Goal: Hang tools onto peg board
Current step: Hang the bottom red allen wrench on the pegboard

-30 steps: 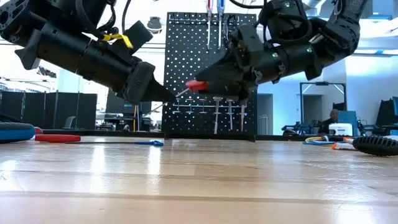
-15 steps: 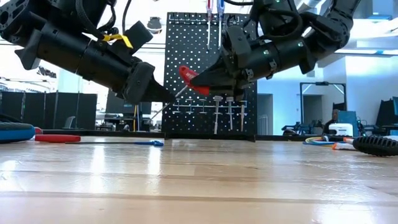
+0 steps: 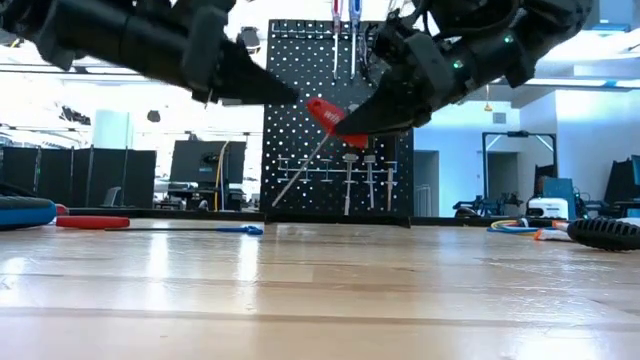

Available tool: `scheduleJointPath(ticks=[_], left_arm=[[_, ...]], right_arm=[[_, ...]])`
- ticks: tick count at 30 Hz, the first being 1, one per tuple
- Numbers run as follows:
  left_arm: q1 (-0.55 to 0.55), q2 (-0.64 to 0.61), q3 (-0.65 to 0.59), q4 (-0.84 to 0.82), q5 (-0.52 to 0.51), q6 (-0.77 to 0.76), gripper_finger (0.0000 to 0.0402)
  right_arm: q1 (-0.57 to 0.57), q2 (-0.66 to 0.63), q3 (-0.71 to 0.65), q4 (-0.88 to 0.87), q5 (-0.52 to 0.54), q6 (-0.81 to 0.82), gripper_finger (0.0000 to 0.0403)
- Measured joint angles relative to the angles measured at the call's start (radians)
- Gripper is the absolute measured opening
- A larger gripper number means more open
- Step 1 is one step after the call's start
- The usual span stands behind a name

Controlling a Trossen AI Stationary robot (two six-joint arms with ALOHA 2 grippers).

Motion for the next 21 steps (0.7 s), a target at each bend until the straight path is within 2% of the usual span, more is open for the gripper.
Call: scheduleJointPath(ticks=[3,5,9,15,21], left_arm=[[0.018,-0.045,0.005,-0.001,0.031,0.092,0.0197],[0.041,-0.057,0.022,-0.013,0.091,0.123,0.0219],[0.096,-0.034,0.097,-0.126,0.243,0.074,0.0236],[0.120,0.009,0.196,-0.237,0.296,0.074,0.0216],[0.116,0.014,0.235,-0.354,0.301,0.053,0.0158]], right_arm=[[0.033,0.003,-0.001,-0.004,-0.002,-0.047,0.0052],[0.048,0.002,0.004,-0.003,0.018,-0.056,0.0052],[0.072,0.002,0.025,-0.015,0.045,-0.096,0.0052],[0.080,0.002,0.042,-0.048,0.046,-0.106,0.0052],[0.079,0.002,0.042,-0.057,0.048,-0.106,0.0052]])
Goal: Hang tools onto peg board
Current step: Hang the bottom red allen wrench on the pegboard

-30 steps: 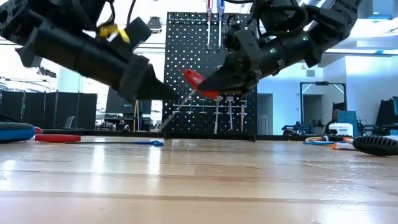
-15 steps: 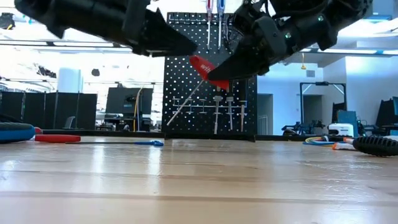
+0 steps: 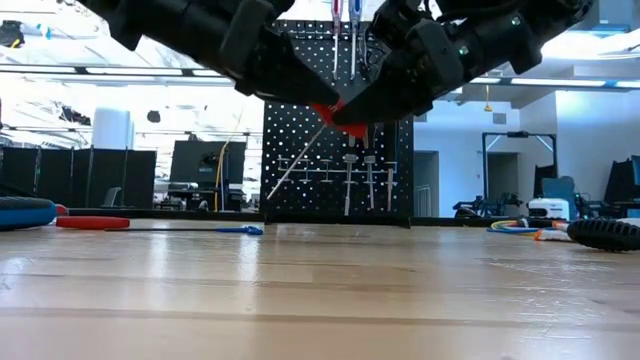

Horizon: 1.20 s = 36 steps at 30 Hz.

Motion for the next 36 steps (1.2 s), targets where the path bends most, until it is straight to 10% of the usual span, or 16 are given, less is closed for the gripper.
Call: scheduleJointPath(ticks=[12,19,25,36], left_arm=[[0.000,0.000,0.001,-0.016,0.005,-0.006,0.0050],[-0.014,-0.002,0.000,0.017,-0.034,-0.005,0.0044],[-0.049,-0.045,-0.046,0.062,-0.246,0.050,0.0044],[0.189,-0.112,-0.437,0.978,-0.168,0.157,0.0044]], right_arm=[[0.001,0.000,0.000,-0.009,-0.004,-0.003,0.0056],[-0.008,-0.028,-0.002,-0.220,-0.001,-0.003,0.0134],[0.028,-0.110,-0.060,-0.310,0.226,0.059,0.0159],[0.071,-0.097,-0.210,-0.033,0.310,0.028,0.0134]])
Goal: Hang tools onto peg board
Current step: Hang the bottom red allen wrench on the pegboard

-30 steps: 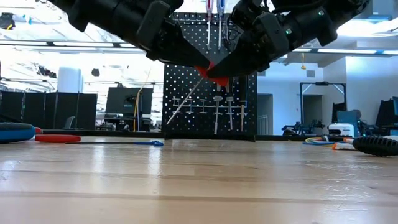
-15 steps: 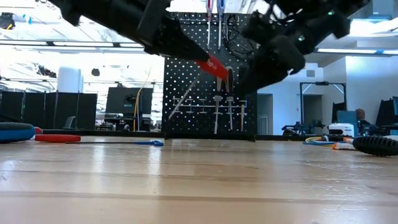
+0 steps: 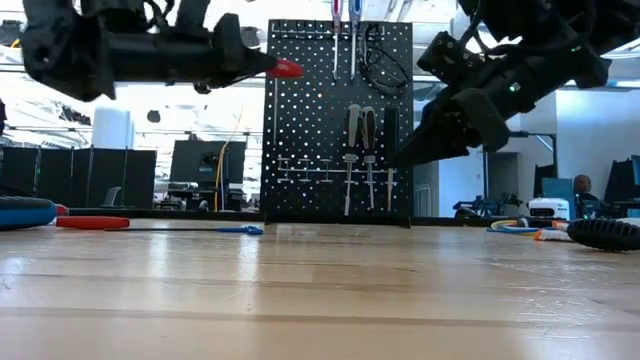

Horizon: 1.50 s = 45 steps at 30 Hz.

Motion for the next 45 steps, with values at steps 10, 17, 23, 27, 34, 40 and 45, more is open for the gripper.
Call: scheduleJointPath(ticks=[10,17,23,27,34,40,45], left_arm=[[0.319,0.001,0.063,-0.001,0.164,-0.015,0.0044],[0.427,0.002,0.118,-0.060,0.307,-0.054,0.0044],[0.461,0.002,0.153,-0.123,0.321,-0.028,0.0044],[0.478,0.007,0.153,-0.163,0.322,-0.027,0.0044],[0.491,0.167,0.176,-0.009,0.321,-0.031,0.0044],[0.491,0.237,0.196,0.015,0.315,-0.014,0.0044],[0.491,0.240,0.180,-0.002,0.293,-0.004,0.0044]], right_arm=[[-0.012,0.001,0.000,0.073,0.001,-0.058,0.0127],[-0.013,0.001,0.000,0.075,0.001,-0.061,0.0127],[-0.013,0.001,0.000,0.076,0.001,-0.061,0.0127],[-0.013,0.001,0.000,0.076,0.001,-0.062,0.0127],[-0.013,0.001,0.000,0.076,0.000,-0.065,0.0127],[-0.013,0.001,0.000,0.069,0.000,-0.064,0.0127],[-0.005,0.001,0.000,0.065,0.000,-0.061,0.0127]])
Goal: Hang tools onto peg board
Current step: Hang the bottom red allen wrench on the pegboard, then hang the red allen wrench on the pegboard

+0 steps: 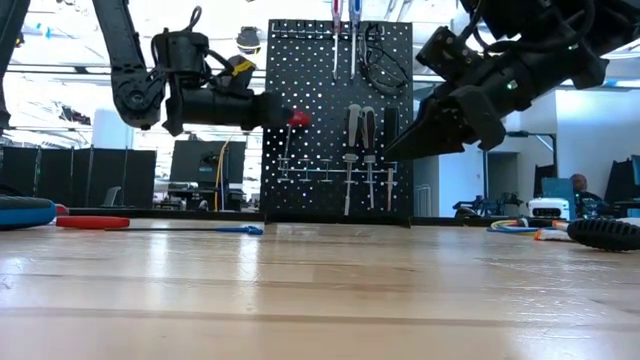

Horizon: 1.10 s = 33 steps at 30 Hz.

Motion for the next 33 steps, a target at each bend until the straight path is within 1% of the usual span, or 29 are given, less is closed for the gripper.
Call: scheduleJointPath(ticks=[4,12,16,18,22,26,28,30,33], left_arm=[[-0.001,0.000,-0.017,-0.002,-0.012,-0.024,0.0045],[-0.001,-0.001,-0.020,-0.116,-0.011,-0.075,0.0094],[-0.001,0.000,-0.021,-0.166,0.004,-0.063,0.0104],[-0.001,-0.003,-0.021,-0.175,0.028,-0.046,0.0111],[-0.010,-0.053,-0.021,-0.254,0.043,-0.007,0.0136],[-0.021,-0.186,-0.021,-0.459,0.035,0.034,0.0163],[-0.034,-0.275,-0.019,-0.601,-0.014,0.060,0.0171],[-0.058,-0.380,-0.006,-0.783,-0.084,0.085,0.0175],[-0.112,-0.540,0.026,-1.096,-0.158,0.104,0.0174]], right_arm=[[0.007,0.000,0.000,0.000,0.000,0.000,0.0127],[0.011,0.000,0.000,0.005,0.000,0.000,0.0127],[0.011,0.000,0.000,0.005,-0.001,-0.001,0.0127],[0.011,0.000,0.000,0.005,-0.001,-0.001,0.0127],[0.011,0.000,0.000,0.004,-0.001,0.000,0.0127],[0.011,0.000,0.000,0.002,-0.001,0.000,0.0127],[0.011,0.000,0.000,0.001,-0.001,0.000,0.0127],[0.011,0.000,0.000,0.001,-0.001,-0.002,0.0127],[0.011,0.000,0.000,0.001,-0.001,-0.003,0.0127]])
